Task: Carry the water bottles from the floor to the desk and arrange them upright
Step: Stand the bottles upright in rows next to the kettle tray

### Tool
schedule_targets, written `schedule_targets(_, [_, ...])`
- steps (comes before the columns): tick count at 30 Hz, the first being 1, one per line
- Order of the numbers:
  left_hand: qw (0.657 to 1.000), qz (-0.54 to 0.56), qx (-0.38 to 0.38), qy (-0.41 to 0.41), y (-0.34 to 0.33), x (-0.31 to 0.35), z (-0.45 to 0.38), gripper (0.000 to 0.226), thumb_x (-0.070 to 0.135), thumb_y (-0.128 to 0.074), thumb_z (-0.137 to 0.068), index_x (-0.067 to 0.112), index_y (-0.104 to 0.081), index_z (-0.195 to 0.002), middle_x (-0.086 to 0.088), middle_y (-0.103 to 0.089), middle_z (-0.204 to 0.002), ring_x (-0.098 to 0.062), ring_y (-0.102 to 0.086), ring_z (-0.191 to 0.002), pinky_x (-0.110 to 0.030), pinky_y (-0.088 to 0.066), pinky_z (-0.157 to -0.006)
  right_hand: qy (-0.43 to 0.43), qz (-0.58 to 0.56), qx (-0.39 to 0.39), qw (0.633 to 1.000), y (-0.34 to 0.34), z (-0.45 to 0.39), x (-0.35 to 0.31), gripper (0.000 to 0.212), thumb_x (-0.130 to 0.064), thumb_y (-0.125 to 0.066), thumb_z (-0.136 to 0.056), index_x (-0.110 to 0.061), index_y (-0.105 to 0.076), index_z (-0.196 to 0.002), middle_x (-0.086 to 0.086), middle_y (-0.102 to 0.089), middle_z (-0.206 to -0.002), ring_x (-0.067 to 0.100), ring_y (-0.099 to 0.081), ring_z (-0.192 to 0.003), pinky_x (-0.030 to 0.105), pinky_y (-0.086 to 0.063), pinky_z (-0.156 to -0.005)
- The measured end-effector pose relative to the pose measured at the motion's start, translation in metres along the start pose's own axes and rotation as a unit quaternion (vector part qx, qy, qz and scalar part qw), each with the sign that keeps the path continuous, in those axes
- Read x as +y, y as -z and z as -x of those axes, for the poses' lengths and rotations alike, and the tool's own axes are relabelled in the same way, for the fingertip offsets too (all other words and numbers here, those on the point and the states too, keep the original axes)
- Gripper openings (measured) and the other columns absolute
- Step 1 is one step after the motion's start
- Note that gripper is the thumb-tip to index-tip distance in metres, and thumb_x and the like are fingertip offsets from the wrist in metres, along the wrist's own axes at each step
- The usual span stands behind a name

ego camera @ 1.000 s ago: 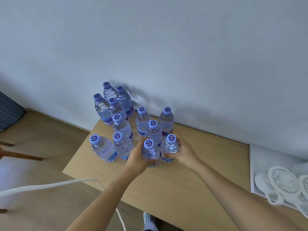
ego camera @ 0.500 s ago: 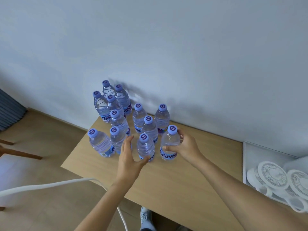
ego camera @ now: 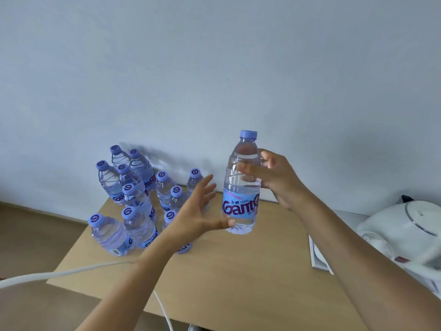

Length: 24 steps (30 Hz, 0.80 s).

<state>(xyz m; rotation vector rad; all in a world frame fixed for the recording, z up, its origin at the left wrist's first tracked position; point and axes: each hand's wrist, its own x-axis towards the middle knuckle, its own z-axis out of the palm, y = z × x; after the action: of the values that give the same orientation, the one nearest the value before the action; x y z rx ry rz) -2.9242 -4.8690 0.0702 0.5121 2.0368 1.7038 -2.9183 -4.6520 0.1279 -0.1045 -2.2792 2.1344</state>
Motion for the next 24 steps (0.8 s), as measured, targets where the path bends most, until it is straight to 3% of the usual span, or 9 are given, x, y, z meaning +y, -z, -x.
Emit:
schedule_targets(3, [0.996, 0.045, -0.078, -0.009, -0.016, 0.007, -0.008, 0.102, 0.035, -0.091, -0.06, 0.037, -0.032, -0.143, 0.007, -0.056, -0.137, -0.012, -0.053, -0.127, -0.044, -0.043, -0.107, 0.015, -0.01, 0.026, 0.999, 0.007, 0.004, -0.017, 0.034, -0.034, -0.081, -0.071, -0.023, -0.073, -0.102, -0.001, -0.076, -0.099, 0.016, -0.071, -0.093, 0.029, -0.058, -0.074])
schedule_targets(6, [0.991, 0.089, -0.101, -0.017, -0.029, 0.016, -0.012, 0.09, 0.031, -0.088, -0.065, 0.035, -0.039, -0.139, 0.003, -0.061, -0.129, -0.018, -0.059, -0.121, -0.037, -0.053, -0.094, 0.022, -0.011, 0.042, 0.999, 0.012, 0.008, -0.029, 0.038, -0.039, -0.079, -0.069, -0.023, -0.073, -0.103, -0.001, -0.076, -0.1, 0.016, -0.071, -0.098, 0.034, -0.059, -0.082])
schedule_targets(9, [0.989, 0.116, -0.09, -0.021, -0.037, 0.022, -0.016, 0.077, 0.025, -0.087, -0.065, 0.026, -0.049, -0.132, -0.003, -0.065, -0.123, -0.023, -0.063, -0.114, -0.03, -0.054, -0.087, 0.028, -0.004, 0.058, 0.998, 0.018, 0.01, -0.035, 0.037, -0.037, -0.079, -0.074, -0.022, -0.071, -0.107, -0.001, -0.075, -0.102, 0.015, -0.07, -0.1, 0.037, -0.058, -0.086])
schedule_targets(12, [0.99, 0.118, -0.076, -0.019, -0.04, 0.025, -0.019, 0.07, 0.023, -0.089, -0.062, 0.021, -0.056, -0.124, -0.007, -0.068, -0.117, -0.026, -0.066, -0.108, -0.032, -0.055, -0.086, 0.028, -0.001, 0.065, 0.997, 0.021, 0.012, -0.036, 0.035, -0.035, -0.078, -0.078, -0.025, -0.069, -0.11, -0.003, -0.075, -0.103, 0.014, -0.07, -0.1, 0.034, -0.059, -0.083])
schedule_targets(15, [0.991, 0.107, -0.078, -0.018, -0.04, 0.026, -0.022, 0.071, 0.025, -0.09, -0.061, 0.022, -0.056, -0.123, -0.006, -0.069, -0.116, -0.026, -0.067, -0.107, -0.037, -0.056, -0.088, 0.021, -0.008, 0.052, 0.998, 0.024, 0.014, -0.034, 0.036, -0.036, -0.076, -0.079, -0.025, -0.068, -0.112, -0.006, -0.075, -0.101, 0.011, -0.071, -0.095, 0.023, -0.056, -0.072])
schedule_targets(21, [0.994, 0.092, -0.066, 0.0, -0.047, 0.02, -0.032, 0.074, 0.028, -0.093, -0.053, 0.025, -0.056, -0.117, 0.001, -0.071, -0.108, -0.023, -0.069, -0.101, -0.036, -0.058, -0.083, 0.002, -0.013, 0.034, 0.999, 0.029, 0.014, -0.031, 0.045, -0.032, -0.073, -0.083, -0.027, -0.057, -0.125, -0.003, -0.074, -0.106, 0.012, -0.071, -0.097, 0.019, -0.056, -0.071])
schedule_targets(24, [0.994, 0.083, -0.064, 0.013, -0.049, 0.013, -0.037, 0.071, 0.025, -0.093, -0.054, 0.027, -0.056, -0.114, 0.001, -0.07, -0.108, -0.021, -0.07, -0.099, -0.033, -0.058, -0.079, -0.011, 0.026, 0.038, 0.999, 0.03, 0.013, -0.025, 0.037, -0.034, -0.072, -0.084, -0.026, -0.061, -0.119, -0.004, -0.074, -0.106, 0.013, -0.071, -0.099, 0.028, -0.057, -0.08])
